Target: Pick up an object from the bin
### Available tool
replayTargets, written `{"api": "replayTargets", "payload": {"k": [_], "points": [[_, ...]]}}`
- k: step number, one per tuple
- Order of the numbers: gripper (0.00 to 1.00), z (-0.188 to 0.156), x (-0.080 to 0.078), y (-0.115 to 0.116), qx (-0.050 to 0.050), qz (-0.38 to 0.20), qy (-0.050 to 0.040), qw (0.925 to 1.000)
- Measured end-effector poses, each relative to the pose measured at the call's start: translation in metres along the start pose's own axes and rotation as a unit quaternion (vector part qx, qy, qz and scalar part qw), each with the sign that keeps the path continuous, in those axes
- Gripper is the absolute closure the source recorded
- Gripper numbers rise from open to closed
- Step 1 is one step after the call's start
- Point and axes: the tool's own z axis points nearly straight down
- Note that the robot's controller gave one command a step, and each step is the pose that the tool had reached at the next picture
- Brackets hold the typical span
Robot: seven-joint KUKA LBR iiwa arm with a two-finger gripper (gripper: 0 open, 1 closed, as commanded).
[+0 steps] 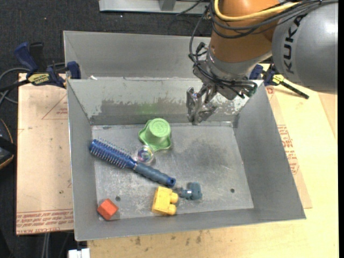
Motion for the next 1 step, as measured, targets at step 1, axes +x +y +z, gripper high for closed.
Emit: {"api": "replayTargets", "payload": {"k": [1], "points": [[1.0, 0.0175, -0.0387, 0.0398, 0.001, -0.282, -0.0012, 0.9594]]}}
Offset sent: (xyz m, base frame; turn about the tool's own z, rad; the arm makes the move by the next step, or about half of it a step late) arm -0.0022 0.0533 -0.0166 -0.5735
